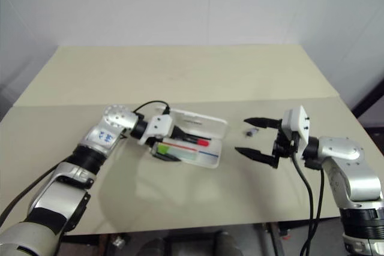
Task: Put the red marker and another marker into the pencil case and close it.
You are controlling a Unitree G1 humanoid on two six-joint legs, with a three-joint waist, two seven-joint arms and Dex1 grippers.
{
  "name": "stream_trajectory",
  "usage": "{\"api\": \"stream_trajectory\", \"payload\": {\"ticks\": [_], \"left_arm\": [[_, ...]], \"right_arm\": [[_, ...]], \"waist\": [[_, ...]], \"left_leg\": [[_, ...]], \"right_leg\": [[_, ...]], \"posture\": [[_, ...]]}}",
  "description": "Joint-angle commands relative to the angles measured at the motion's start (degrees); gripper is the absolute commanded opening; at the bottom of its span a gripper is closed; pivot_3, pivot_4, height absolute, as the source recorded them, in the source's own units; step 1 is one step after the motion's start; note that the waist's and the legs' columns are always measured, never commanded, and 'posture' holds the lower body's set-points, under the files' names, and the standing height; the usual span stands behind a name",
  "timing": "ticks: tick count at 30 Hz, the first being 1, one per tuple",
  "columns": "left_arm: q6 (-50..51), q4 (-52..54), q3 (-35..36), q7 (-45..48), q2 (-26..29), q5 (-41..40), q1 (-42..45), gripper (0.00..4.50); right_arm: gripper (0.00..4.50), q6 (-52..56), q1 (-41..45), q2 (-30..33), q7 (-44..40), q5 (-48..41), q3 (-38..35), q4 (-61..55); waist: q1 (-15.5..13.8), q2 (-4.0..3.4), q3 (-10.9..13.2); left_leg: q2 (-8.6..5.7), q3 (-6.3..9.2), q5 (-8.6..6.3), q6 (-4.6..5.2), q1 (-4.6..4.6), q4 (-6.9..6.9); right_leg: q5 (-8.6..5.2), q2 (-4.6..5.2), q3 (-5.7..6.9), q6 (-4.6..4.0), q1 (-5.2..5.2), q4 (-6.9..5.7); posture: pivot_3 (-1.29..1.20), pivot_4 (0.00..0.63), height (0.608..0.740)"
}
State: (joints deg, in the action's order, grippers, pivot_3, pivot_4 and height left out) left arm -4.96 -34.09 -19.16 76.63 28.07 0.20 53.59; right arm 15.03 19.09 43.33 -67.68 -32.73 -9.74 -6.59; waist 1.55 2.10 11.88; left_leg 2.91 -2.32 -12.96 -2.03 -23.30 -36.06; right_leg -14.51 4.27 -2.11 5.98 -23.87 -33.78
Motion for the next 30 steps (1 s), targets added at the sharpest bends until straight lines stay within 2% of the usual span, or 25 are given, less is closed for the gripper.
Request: {"api": "stream_trajectory", "payload": {"ticks": [1, 21, 30], "left_arm": [[0.3, 2.5, 1.0, 0.5, 0.5, -0.3, 0.3, 4.46], [-1.9, -0.7, 3.6, -7.6, 2.2, 1.7, 1.1, 4.46], [2.8, 8.7, 4.2, -2.5, 4.1, -1.4, -3.3, 4.46]], "right_arm": [[4.5, -0.4, 0.0, 0.9, 0.3, -1.0, -2.2, -2.2], [4.5, -0.7, 1.0, 0.5, 0.6, -0.6, -1.4, -1.3], [4.5, -0.9, 0.9, 0.5, 0.5, -0.5, -1.5, -1.1]], "waist": [[0.0, 0.0, 0.0], [0.0, 0.0, 0.0], [0.0, 0.0, 0.0]], "left_leg": [[0.0, 0.0, 0.0, 0.0, 0.0, 0.0], [0.0, 0.0, 0.01, 0.01, 0.01, -0.03], [0.0, 0.0, 0.01, 0.01, 0.01, -0.01]], "right_leg": [[0.0, 0.0, 0.0, 0.0, 0.0, 0.0], [0.01, 0.0, 0.0, 0.02, 0.0, -0.07], [0.01, 0.0, 0.0, 0.02, 0.0, -0.08]], "posture": [[0.0, 0.15, 0.74], [0.0, 0.15, 0.74], [0.0, 0.15, 0.74]]}}
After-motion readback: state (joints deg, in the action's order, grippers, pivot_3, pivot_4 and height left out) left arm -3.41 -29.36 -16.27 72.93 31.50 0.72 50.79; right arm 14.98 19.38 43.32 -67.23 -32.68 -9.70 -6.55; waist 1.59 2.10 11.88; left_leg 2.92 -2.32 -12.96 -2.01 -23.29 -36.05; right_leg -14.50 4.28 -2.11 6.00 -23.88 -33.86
